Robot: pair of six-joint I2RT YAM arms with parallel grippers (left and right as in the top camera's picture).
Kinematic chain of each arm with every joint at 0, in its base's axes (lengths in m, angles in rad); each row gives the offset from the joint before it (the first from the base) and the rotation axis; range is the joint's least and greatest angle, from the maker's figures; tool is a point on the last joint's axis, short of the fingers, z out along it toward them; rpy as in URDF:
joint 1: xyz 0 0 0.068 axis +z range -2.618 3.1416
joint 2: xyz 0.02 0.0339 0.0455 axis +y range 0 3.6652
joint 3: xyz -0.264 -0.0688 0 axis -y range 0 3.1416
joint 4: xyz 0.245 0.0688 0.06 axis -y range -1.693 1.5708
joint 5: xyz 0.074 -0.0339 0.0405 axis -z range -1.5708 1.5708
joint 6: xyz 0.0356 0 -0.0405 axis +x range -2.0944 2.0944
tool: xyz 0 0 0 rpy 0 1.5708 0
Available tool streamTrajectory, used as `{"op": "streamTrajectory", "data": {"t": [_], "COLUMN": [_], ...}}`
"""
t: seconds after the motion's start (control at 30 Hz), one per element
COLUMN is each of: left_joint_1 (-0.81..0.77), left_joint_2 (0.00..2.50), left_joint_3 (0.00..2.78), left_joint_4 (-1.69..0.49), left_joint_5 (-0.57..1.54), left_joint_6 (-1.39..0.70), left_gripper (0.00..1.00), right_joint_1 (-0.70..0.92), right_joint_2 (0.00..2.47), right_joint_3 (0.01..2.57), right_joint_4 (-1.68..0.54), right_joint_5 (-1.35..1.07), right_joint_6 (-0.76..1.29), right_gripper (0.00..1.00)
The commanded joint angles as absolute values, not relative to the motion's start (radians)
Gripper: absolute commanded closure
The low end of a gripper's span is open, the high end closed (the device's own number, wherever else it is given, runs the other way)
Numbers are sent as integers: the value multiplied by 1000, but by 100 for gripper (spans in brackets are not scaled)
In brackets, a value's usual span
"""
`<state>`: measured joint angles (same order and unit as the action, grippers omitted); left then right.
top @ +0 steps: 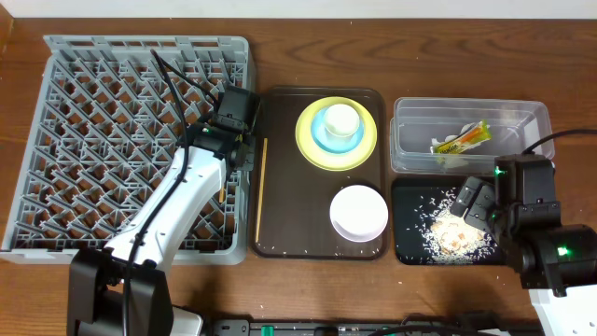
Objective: Sort waste into correct bins and load items into the dishwasher
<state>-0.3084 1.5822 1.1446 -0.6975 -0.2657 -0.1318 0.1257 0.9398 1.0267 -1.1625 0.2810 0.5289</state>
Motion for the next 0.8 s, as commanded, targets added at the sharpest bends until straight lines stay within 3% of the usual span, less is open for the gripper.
{"op": "streamTrajectory", "data": {"t": [0.0,0.27,0.43,0.47,0.53,0.77], "left_joint_1": [-303,-303,-303,-303,-303,-305], "left_joint_2": [1590,1597,1597,1597,1597,1569], "left_joint_3": [1116,1109,1109,1109,1109,1125], "left_joint_4": [-695,-694,-689,-690,-692,-700], "left_joint_5": [-279,-279,-279,-279,-279,-268], "left_joint_6": [-125,-125,-124,-124,-124,-135], "left_gripper": [92,90,83,76,72,72], "right_joint_1": [113,113,113,113,113,113], "right_joint_2": [937,937,941,941,941,941], "right_joint_3": [1041,1041,1041,1041,1041,1041], "right_joint_4": [-1163,-1164,-1163,-1163,-1164,-1163], "right_joint_5": [287,287,287,287,287,287], "right_joint_6": [518,519,519,519,518,519], "right_gripper": [1,1,1,1,1,1]}}
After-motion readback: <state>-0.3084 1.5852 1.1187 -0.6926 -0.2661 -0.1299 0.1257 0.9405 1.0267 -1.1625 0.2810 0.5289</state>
